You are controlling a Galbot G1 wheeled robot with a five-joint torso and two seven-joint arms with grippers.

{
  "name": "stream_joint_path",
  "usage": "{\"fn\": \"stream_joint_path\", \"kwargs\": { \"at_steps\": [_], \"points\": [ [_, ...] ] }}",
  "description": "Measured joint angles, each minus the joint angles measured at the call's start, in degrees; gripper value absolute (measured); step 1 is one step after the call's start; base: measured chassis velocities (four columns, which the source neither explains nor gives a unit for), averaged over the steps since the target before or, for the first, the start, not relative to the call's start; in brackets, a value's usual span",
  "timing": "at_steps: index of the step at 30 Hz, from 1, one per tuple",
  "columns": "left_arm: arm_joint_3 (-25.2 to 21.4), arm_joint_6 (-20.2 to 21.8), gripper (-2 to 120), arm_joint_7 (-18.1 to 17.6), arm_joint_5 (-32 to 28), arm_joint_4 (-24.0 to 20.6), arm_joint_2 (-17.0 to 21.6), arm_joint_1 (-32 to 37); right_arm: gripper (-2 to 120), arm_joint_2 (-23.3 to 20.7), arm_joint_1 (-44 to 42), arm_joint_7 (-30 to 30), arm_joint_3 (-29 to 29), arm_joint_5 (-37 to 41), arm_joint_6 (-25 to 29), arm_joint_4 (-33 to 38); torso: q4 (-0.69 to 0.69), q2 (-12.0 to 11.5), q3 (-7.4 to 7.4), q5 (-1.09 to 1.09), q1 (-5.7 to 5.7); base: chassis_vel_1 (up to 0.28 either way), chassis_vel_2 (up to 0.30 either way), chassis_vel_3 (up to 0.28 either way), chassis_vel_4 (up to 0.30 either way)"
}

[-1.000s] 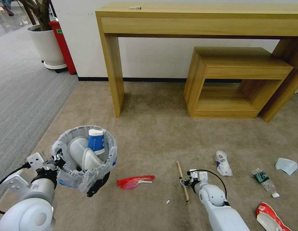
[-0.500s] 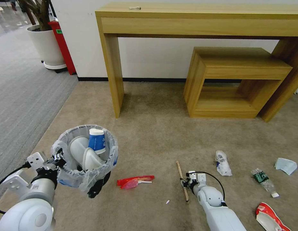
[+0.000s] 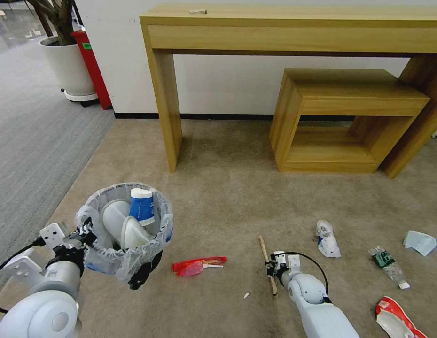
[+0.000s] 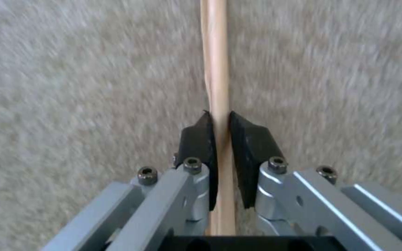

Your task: Pick up the trash bin and place the garbage on the floor into it.

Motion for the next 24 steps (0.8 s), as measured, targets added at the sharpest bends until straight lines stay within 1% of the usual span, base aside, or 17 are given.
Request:
{"fn": "stream_joint_path", "kwargs": {
  "at_steps": [1, 2, 3, 4, 5, 7, 9, 11, 14, 15, 17, 18, 20, 22, 23, 24],
  "points": [
    [0.04, 0.0, 3, 0.0, 0.0, 0.03, 0.01, 0.0, 10, -0.26, -0.4, 0.0, -0.1, 0.3, 1.15, 0.97, 0.0, 0.0, 0.0, 0.0, 0.0, 0.0, 0.0, 0.0, 0.0],
    [0.11, 0.0, 3, 0.0, 0.01, 0.11, 0.02, -0.01, 3, -0.62, -0.95, -0.08, -0.28, 1.19, 3.34, 2.39, -0.01, 0.0, 0.0, -0.02, 0.0, 0.0, 0.0, 0.0, 0.0],
    [0.11, 0.0, 3, 0.0, 0.01, 0.11, 0.02, -0.01, 3, -0.62, -0.95, -0.08, -0.28, 1.19, 3.34, 2.39, -0.01, 0.0, 0.0, -0.02, 0.0, 0.0, 0.0, 0.0, 0.0],
    [0.18, 0.0, 3, 0.0, 0.05, 0.22, 0.02, 0.0, 0, -1.02, -1.53, -0.31, -0.59, 2.53, 5.83, 4.16, -0.01, 0.0, 0.0, -0.02, 0.0, 0.0, 0.0, 0.0, 0.0],
    [0.3, -0.01, 3, 0.0, 0.17, 0.37, -0.01, 0.0, 0, -1.58, -2.25, -0.63, -0.85, 4.39, 7.78, 6.68, 0.0, 0.0, 0.0, -0.01, 0.0, 0.0, 0.0, 0.0, 0.0],
    [0.37, -0.02, 3, 0.0, 0.23, 0.42, -0.03, 0.0, 0, -1.84, -2.57, -0.74, -0.91, 5.09, 8.04, 7.86, 0.0, 0.0, 0.0, -0.01, 0.0, 0.0, 0.0, 0.0, 0.0],
    [0.74, -0.02, 3, -0.01, 0.45, 0.47, -0.27, -0.1, 0, -2.64, -3.46, -0.94, -0.99, 6.78, 7.58, 11.73, -0.01, 0.0, 0.0, -0.02, 0.0, 0.0, 0.0, 0.0, 0.0],
    [0.92, -0.02, 3, -0.01, 0.58, 0.46, -0.37, -0.14, 0, -2.89, -3.65, -1.09, -0.97, 6.93, 6.95, 12.79, -0.01, 0.0, -0.01, -0.03, 0.0, 0.0, 0.0, 0.0, 0.0],
    [1.15, -0.02, 3, -0.02, 0.78, 0.34, -0.48, -0.11, 0, -2.99, -3.74, -1.28, -0.95, 6.97, 6.11, 12.9, -0.01, 0.0, 0.0, -0.02, 0.0, 0.0, 0.0, 0.0, 0.0],
    [1.15, -0.02, 3, -0.03, 0.84, 0.22, -0.48, 0.03, 1, -2.78, -3.55, -1.65, -0.93, 6.56, 6.29, 11.57, -0.01, 0.0, 0.0, -0.03, 0.0, 0.0, 0.0, 0.0, 0.0],
    [0.94, -0.06, 3, -0.03, 0.84, 0.23, -0.32, 0.3, 9, -1.92, -2.77, -2.25, -0.89, 4.42, 6.36, 8.45, -0.01, 0.0, 0.0, -0.02, 0.0, 0.0, 0.0, 0.0, 0.0],
    [0.94, -0.06, 3, -0.03, 0.84, 0.23, -0.32, 0.3, 9, -1.92, -2.77, -2.25, -0.89, 4.42, 6.36, 8.45, -0.01, 0.0, 0.0, -0.02, 0.0, 0.0, 0.0, 0.0, 0.0],
    [0.7, -0.15, 3, -0.03, 0.85, 0.31, -0.2, 0.46, 19, -1.15, -1.93, -1.3, -0.96, 2.44, 5.38, 5.91, 0.0, 0.0, 0.0, -0.02, 0.0, 0.0, 0.0, 0.0, 0.0],
    [0.68, -0.17, 3, -0.03, 0.85, 0.34, -0.17, 0.47, 26, -0.75, -1.45, -0.68, -1.04, 1.25, 4.93, 4.5, -0.01, 0.0, 0.0, -0.02, 0.0, 0.0, 0.0, 0.0, 0.0],
    [0.68, -0.17, 3, -0.03, 0.85, 0.34, -0.17, 0.47, 26, -0.75, -1.45, -0.68, -1.04, 1.25, 4.93, 4.5, -0.01, 0.0, 0.0, -0.02, 0.0, 0.0, 0.0, 0.0, 0.0],
    [0.67, -0.18, 3, -0.03, 0.85, 0.36, -0.17, 0.47, 32, -0.64, -1.29, -0.61, -1.04, 0.86, 4.89, 4.03, -0.01, 0.0, 0.0, -0.02, 0.0, 0.0, 0.0, 0.0, 0.0]
  ]
}}
